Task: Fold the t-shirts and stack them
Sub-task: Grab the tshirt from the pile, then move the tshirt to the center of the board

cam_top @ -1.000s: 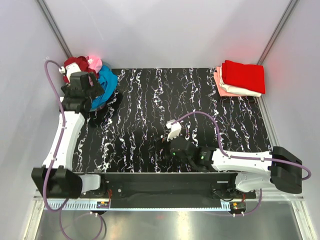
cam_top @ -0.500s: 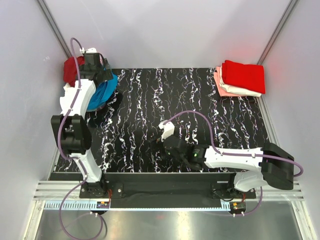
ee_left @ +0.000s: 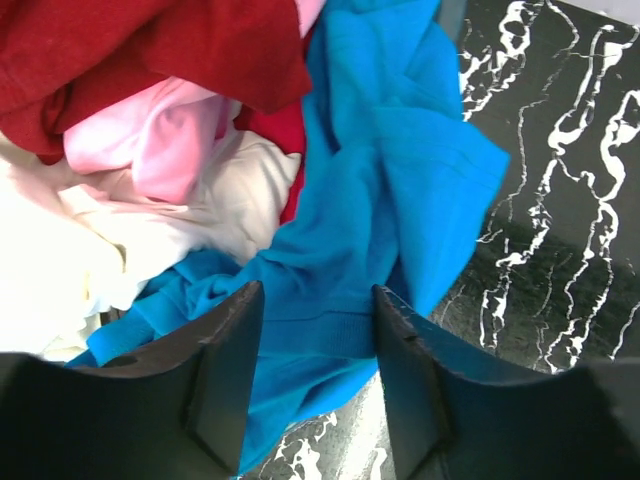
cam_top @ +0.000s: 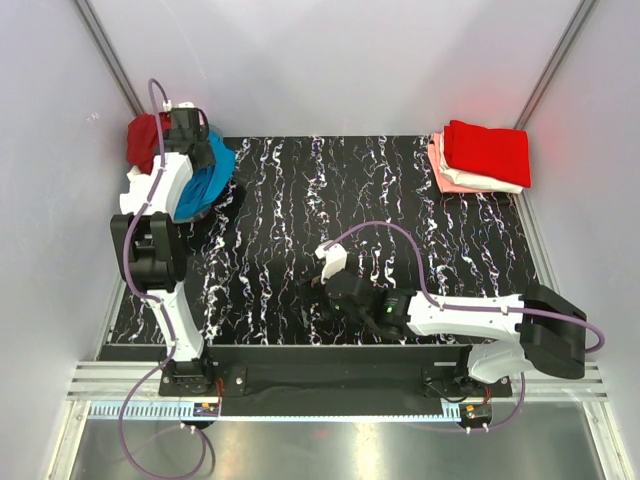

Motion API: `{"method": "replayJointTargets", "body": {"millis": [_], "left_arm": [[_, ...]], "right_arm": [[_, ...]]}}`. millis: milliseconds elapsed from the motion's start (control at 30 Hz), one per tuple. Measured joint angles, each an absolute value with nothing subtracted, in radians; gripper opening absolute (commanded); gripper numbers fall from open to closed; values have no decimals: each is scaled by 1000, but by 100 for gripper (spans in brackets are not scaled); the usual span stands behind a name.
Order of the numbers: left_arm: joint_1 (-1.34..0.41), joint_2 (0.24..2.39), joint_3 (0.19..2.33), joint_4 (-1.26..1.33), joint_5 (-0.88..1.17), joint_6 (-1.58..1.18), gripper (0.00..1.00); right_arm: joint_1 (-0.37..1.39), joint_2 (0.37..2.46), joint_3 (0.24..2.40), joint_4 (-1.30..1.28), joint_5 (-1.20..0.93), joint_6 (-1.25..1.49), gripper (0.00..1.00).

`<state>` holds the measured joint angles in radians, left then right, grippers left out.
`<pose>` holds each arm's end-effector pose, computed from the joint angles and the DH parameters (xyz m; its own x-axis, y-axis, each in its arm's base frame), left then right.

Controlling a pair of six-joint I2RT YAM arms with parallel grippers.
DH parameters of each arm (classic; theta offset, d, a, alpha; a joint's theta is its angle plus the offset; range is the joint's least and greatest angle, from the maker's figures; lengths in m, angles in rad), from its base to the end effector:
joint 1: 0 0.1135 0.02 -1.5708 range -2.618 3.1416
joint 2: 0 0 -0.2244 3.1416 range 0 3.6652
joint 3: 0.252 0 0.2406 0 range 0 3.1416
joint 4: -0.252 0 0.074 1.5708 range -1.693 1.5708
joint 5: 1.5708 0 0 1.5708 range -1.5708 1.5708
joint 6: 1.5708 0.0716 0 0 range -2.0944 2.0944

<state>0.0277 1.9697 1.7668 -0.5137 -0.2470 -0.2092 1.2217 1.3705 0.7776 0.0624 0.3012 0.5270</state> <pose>0.4550 0.0301 0.2379 -0.5984 -0.2180 -0.7710 -0.3429 0.9394 0.0005 0.1311 0.2981 0.1809 -0.5569 -0.1257 -0.8210 -0.6129 0.7293 0.3041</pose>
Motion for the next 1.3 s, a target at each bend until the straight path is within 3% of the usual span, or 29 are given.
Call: {"method": "replayJointTargets", "body": {"millis": [167,200,233,533,700,833,933,967,1000,1067,1133,1300], "left_arm": [[34,1970,1766,-511,-244,-205,20],[34,1970,1766,-511,-240,-203,5],[34,1970,1766,-510,-237,-203,0],[30,1924,1786,-554,-200,-213,0],[-9,1836,2036,-688,-119,-237,0],[-150,1639,2170,-698,-7,-233,0],[-266,1399,2122,-651,105,-234,10],[-270,1303,2064,-635,124,-237,21],[-262,1202,1984,-617,128,-242,51],[-242,1017,1809,-569,126,-259,90],[-241,875,1636,-543,129,-284,99],[-241,764,1158,-599,107,-371,99]], "right_arm": [[1222,1383,784,62,301,527,100],[1222,1386,786,61,301,527,100],[1222,1390,789,61,300,527,100],[1222,1395,799,55,296,526,100],[1222,1385,794,56,308,527,100],[1222,1266,706,74,373,541,100],[1223,1114,622,76,464,574,99],[1223,1054,599,63,503,590,99],[1223,995,585,42,545,607,98],[1222,868,579,-33,617,641,89],[1222,772,579,-84,648,660,91],[1223,415,581,-282,694,705,98]]}}
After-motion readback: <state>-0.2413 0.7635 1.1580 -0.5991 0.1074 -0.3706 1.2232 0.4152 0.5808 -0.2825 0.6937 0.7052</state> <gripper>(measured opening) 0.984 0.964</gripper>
